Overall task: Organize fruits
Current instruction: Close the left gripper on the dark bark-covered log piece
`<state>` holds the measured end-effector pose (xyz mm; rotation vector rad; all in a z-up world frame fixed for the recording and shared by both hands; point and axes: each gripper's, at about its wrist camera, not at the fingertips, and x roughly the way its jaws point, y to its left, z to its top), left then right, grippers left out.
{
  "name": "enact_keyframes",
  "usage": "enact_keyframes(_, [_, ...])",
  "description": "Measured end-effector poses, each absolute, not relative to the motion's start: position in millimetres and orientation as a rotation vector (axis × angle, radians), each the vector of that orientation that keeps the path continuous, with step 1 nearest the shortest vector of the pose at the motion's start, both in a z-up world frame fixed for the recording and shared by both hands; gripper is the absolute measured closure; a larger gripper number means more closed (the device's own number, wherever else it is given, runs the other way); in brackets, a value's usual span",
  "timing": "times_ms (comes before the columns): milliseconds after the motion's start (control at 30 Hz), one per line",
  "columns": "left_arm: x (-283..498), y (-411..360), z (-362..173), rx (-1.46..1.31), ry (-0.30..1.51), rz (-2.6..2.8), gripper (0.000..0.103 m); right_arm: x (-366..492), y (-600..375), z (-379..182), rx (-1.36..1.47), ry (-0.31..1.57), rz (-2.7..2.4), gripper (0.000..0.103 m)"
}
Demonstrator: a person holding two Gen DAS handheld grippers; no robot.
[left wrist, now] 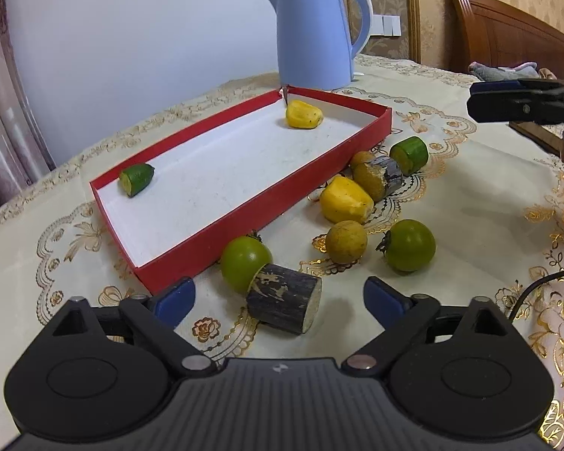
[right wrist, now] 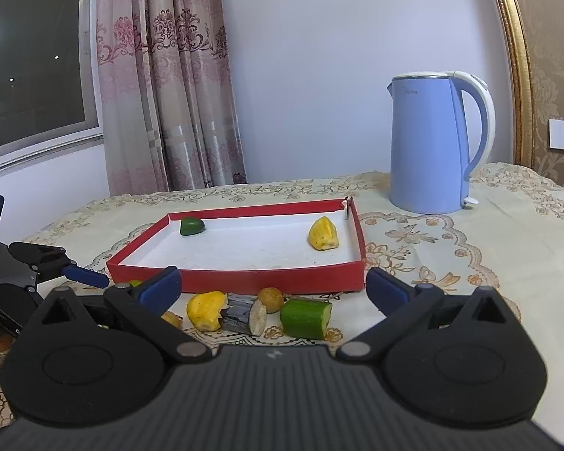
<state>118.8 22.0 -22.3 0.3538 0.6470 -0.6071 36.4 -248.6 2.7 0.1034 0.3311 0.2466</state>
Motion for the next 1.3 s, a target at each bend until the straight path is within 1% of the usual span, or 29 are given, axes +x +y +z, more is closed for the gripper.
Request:
enact_keyframes(100, [120.2,25.3,-19.7,0.332,0.653,-0.63,0.014,37.6,-245.4,1.5,0.09,0.332,0.246,0.0])
enact_keyframes(133, [120.4,26.0,-19.3,0.325,0.659,-0.64,0.023,37.8,-244.1,1.0,0.085,0.333,0.248,0.0])
enact_keyframes(167, [121.1,26.5,-19.5,0.318,0.672,-0.653,0.036,37.9,-243.5,0.6,0.082,0.332,0.251,0.0])
enact_keyframes(200, [122.7,26.4,-20.0,0.311,0.688,-0.663,0.043,37.6,-242.2,0.3,0.078,0.333,0.25,0.0])
enact_keyframes(233, [124.5,26.9,-21.4,0.306,0.711,-0.669,0.054,38.1,-241.7,0.2,0.075,0.333,0.248,0.0])
enact_keyframes(267, [125.5,26.7,-22.9,0.31,0.724,-0.665,0.058,38.2,-241.2,-0.1,0.074,0.335,0.247,0.0])
enact_keyframes(300, [126.2,26.5,-24.3,0.317,0.735,-0.667,0.065,38.3,-241.2,-0.3,0.074,0.336,0.246,0.0])
enact_keyframes(333, [126.6,27.8,-24.5,0.308,0.737,-0.678,0.069,38.5,-241.0,-0.5,0.075,0.336,0.246,0.0])
enact_keyframes(667, [114.6,27.6,-23.4,0.2,0.746,-0.578,0.071,36.4,-244.7,0.8,0.055,0.329,0.237,0.0])
enact_keyframes(833, [83.4,18.6,-19.8,0.145,0.725,-0.371,0.071,40.5,-241.2,-4.4,0.003,0.353,0.223,0.0])
enact_keyframes(1033, [71.8,18.9,-18.8,0.069,0.699,-0.162,0.071,50.3,-236.3,-9.9,-0.017,0.383,0.185,0.001])
enact_keyframes(1067, [73.0,19.2,-18.2,0.048,0.698,-0.148,0.071,52.3,-234.3,-11.3,-0.034,0.391,0.169,0.003])
enact_keyframes(1100, [74.5,19.9,-17.5,0.028,0.696,-0.129,0.071,54.6,-232.1,-12.5,-0.052,0.397,0.152,0.008])
enact_keyframes(1133, [75.8,19.6,-17.0,0.018,0.692,-0.111,0.071,56.1,-230.9,-13.0,-0.062,0.399,0.144,0.011])
enact_keyframes(1267, [78.5,15.5,-15.8,0.005,0.669,-0.06,0.071,64.8,-229.9,-15.7,-0.057,0.426,0.156,0.015])
enact_keyframes(1300, [78.6,15.2,-15.4,-0.006,0.669,-0.058,0.071,67.5,-229.9,-17.2,-0.056,0.438,0.157,0.021])
